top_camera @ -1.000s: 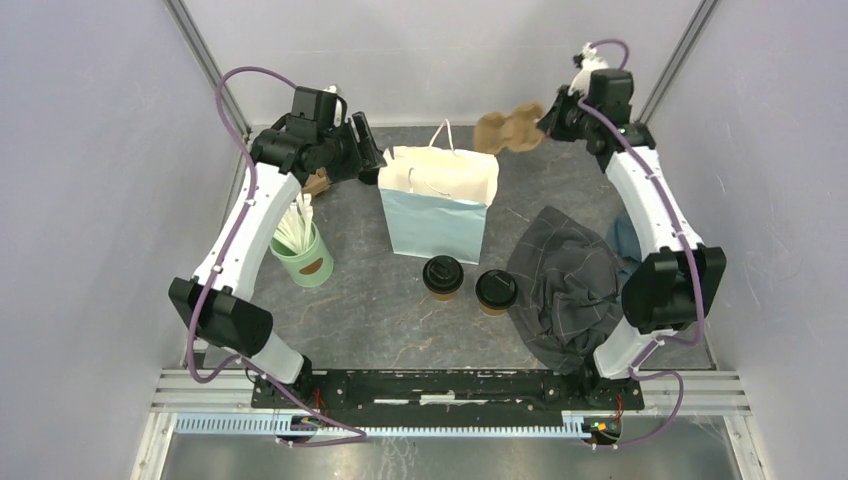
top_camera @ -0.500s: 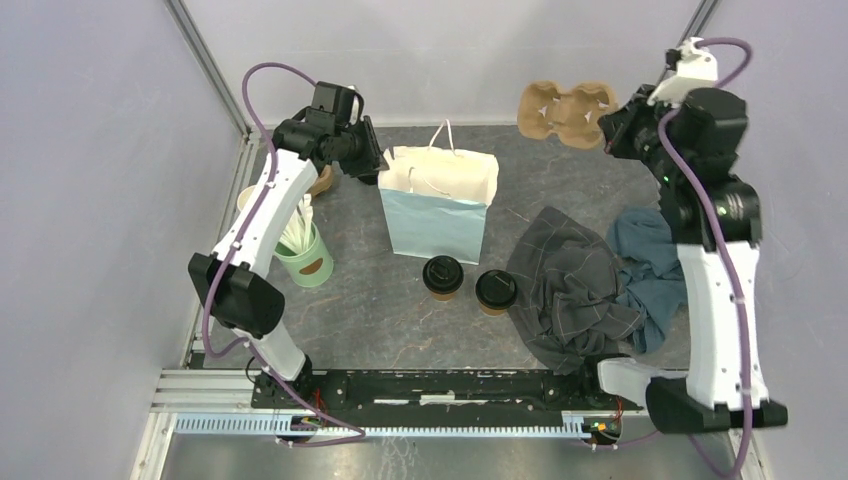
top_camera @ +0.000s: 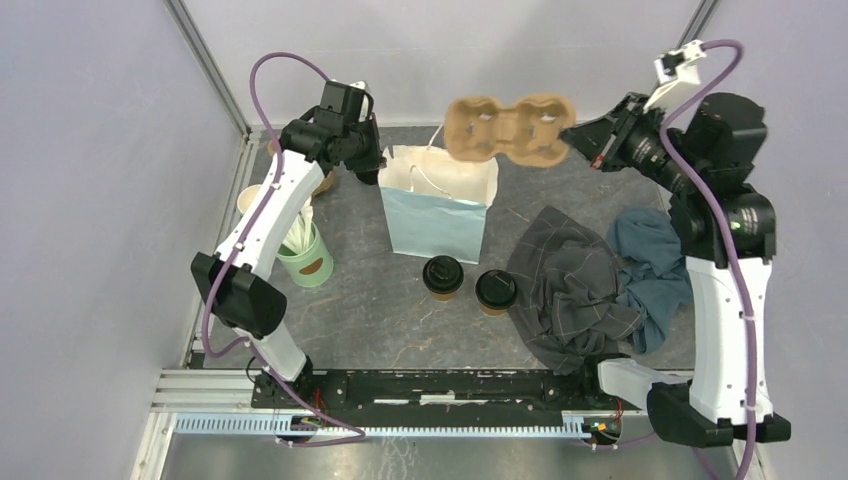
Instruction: Pack the takeout coffee
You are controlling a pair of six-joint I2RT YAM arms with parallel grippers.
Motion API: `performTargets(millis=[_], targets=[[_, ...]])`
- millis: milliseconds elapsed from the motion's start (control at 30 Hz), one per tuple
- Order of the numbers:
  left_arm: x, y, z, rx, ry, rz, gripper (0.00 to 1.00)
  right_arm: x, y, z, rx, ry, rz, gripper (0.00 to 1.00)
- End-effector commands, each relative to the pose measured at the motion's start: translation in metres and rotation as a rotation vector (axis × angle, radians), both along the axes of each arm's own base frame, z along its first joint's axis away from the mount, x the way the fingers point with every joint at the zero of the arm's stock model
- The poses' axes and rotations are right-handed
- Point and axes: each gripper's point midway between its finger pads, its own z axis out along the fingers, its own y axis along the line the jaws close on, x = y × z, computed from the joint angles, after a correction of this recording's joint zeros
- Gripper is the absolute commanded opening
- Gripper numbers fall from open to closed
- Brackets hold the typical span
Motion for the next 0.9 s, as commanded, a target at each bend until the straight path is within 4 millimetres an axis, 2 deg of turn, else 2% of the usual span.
performTargets(millis=[0, 100, 233, 500, 733, 867], targets=[[0.003, 0.012, 0.036, 0.023, -0.174, 0.023, 0.02, -0.008, 0.033, -0.029, 0.129, 0.176, 0.186, 0.00], [-0.004, 0.017, 0.041, -0.008, -0.234, 0.062, 0.02, -0.007, 0.034, -0.044, 0.156, 0.228, 0.181, 0.00], [-0.014, 0.021, 0.047, -0.080, -0.314, 0.103, 0.02, -0.006, 0.045, -0.060, 0.195, 0.304, 0.219, 0.00], [-0.028, 0.014, 0.050, -0.190, -0.403, 0.086, 0.02, 0.011, 0.059, -0.091, 0.098, 0.379, 0.183, 0.00], [-0.037, 0.004, 0.054, -0.231, -0.436, 0.046, 0.02, 0.032, 0.060, -0.101, 0.042, 0.381, 0.104, 0.00], [-0.041, 0.000, 0.054, -0.243, -0.443, 0.035, 0.02, 0.042, 0.053, -0.107, 0.019, 0.366, 0.031, 0.00]])
